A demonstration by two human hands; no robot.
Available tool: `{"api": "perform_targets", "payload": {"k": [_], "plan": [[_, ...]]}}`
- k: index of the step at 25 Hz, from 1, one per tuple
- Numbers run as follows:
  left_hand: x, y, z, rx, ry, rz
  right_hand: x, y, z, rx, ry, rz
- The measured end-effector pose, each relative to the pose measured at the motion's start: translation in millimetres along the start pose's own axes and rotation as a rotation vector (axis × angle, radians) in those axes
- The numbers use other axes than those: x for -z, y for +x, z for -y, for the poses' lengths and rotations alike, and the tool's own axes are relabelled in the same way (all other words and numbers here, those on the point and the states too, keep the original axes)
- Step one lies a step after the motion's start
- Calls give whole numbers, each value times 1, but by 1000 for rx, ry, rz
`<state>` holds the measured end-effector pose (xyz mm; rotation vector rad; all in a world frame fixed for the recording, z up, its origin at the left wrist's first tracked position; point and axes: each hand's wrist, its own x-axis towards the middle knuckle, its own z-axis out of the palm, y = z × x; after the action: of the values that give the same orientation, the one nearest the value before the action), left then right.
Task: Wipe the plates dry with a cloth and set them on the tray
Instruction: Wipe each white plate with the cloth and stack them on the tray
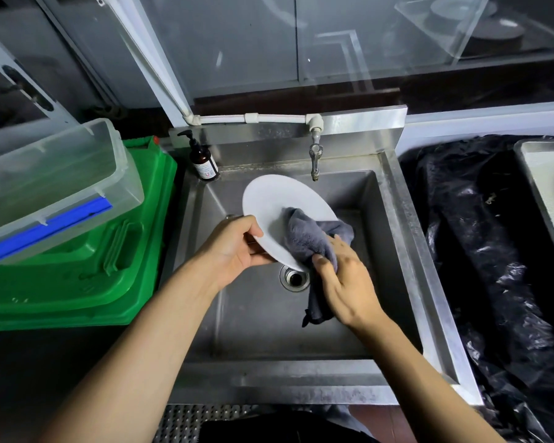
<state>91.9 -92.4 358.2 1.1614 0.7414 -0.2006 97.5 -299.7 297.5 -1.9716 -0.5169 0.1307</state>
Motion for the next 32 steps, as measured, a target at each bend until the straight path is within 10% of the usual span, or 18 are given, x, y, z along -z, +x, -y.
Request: {"api": "perform_targets", "payload": {"k": [11, 18, 26, 32], "plan": [[-5, 8, 2, 82, -128, -110, -12, 6, 2, 331, -396, -159], [0, 14, 5, 206, -37, 32, -16, 22, -1, -291, 250, -274], [34, 30, 54, 107, 353, -266, 7, 29, -20, -777, 955, -415], [33, 20, 50, 185, -139, -27, 11, 33, -21, -954, 1188, -299]]}}
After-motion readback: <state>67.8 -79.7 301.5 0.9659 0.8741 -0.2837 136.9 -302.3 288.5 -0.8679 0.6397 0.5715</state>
